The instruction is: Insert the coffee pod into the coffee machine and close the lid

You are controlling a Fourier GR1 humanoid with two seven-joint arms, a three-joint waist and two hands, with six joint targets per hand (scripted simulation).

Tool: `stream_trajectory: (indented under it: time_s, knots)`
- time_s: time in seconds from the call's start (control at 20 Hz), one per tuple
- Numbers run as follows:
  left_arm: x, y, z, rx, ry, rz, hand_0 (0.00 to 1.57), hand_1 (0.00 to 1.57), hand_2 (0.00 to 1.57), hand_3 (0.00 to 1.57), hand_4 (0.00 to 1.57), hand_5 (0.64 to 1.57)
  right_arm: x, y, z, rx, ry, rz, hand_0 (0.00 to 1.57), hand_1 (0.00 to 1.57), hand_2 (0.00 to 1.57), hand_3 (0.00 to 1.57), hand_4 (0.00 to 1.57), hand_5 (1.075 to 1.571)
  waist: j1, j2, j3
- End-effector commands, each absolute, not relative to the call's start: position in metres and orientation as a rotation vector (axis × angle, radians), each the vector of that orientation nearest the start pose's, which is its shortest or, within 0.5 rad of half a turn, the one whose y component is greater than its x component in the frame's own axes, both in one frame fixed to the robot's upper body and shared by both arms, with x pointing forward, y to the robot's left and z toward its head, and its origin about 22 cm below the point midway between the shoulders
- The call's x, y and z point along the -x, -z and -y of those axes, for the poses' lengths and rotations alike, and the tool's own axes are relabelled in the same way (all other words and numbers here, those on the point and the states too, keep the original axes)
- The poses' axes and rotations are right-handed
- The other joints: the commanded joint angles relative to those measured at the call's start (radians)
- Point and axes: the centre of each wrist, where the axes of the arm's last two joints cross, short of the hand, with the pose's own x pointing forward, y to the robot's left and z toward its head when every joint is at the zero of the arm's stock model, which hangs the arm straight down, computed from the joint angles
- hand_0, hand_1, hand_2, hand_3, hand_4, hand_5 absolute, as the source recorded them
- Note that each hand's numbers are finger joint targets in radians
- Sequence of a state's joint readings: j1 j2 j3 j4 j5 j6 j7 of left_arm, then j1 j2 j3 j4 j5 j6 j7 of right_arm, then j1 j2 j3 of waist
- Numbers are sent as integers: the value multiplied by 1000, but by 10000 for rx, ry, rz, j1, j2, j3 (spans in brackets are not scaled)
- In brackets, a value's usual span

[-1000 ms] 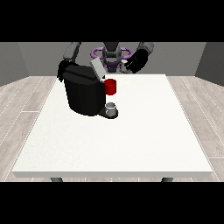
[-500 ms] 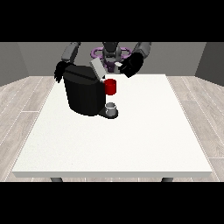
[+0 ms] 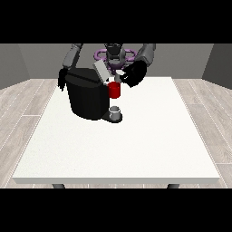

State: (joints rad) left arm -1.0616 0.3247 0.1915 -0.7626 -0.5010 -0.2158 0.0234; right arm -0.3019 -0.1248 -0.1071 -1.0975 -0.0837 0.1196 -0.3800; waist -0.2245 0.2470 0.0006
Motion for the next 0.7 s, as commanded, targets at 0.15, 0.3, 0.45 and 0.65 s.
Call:
stream_trajectory:
  time_s: [0.15,0.3,0.45,0.65]
  knots:
    - [-456,-212,-259,-4280,6444,16612,1458,1458,1476,1374,596,1571,-323,10,263,-1217,-1126,17904,0,0,0,0,301,1571,-195,419,-6]
    - [-459,-249,-251,-4440,6287,16731,1473,1473,1495,1388,626,1571,-335,3,272,-974,-1006,18188,0,0,0,0,267,1571,-286,780,-1]
    - [-456,-241,-259,-5550,7243,16756,1422,1422,1461,1333,634,1571,-332,9,256,-1189,-1243,17965,0,0,0,0,202,1571,-380,977,-4]
    - [-459,-222,-244,-4738,7339,16258,1523,1523,1529,1442,698,1571,-330,19,265,-909,-906,17595,0,0,0,0,258,1571,-152,578,-2]
